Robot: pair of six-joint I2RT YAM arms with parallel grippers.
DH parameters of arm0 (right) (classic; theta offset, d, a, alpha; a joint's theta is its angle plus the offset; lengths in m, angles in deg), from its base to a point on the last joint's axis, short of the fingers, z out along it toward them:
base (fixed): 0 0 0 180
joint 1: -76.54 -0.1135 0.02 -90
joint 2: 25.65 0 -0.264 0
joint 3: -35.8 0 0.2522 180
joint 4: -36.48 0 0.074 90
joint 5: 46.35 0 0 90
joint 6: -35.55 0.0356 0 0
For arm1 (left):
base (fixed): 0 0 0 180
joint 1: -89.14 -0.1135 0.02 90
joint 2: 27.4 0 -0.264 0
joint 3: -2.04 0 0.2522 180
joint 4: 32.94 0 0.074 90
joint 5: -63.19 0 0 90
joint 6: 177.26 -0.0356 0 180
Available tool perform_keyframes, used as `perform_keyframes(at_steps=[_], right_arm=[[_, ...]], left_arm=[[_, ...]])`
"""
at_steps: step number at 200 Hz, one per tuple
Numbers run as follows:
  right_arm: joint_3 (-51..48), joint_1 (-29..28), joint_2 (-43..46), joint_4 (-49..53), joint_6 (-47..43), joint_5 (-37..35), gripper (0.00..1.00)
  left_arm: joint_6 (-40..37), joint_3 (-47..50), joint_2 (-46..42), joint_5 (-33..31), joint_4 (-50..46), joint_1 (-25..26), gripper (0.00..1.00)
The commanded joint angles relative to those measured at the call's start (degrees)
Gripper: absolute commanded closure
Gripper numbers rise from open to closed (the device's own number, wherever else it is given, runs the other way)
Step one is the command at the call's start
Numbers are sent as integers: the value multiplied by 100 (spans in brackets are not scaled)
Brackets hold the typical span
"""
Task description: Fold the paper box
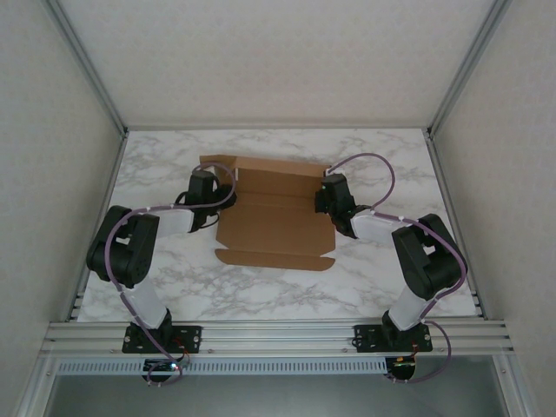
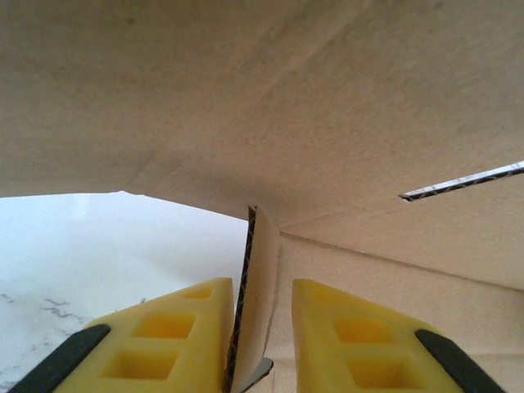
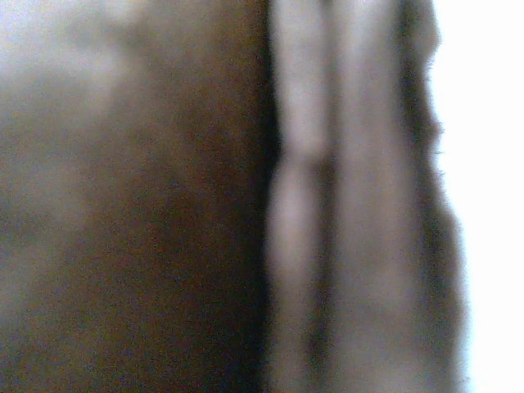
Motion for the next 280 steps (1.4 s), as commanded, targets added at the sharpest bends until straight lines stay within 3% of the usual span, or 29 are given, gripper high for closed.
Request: perform_keyframes(at_steps=[1, 96, 141, 213, 253, 280], right_arm=[[-111, -19, -133, 833, -2, 270, 100], [-76, -24, -178, 896, 32, 293, 100], [-55, -11, -173, 984, -8, 162, 100], [-9, 217, -63, 1126, 61, 89, 100], [-19, 220, -49, 1126, 46, 113, 100], [-36, 212, -20, 1130, 20, 202, 100]], left_arm=[[-30, 83, -87, 203, 495, 16, 76], [-87, -158, 345, 658, 479, 385, 65], [-69, -189, 300, 497, 280, 378, 65], [-233, 381, -1574, -141, -975, 286, 63], [-318, 578, -2631, -1183, -1747, 173, 62], [-799, 1183, -3815, -2221, -1056, 141, 56]])
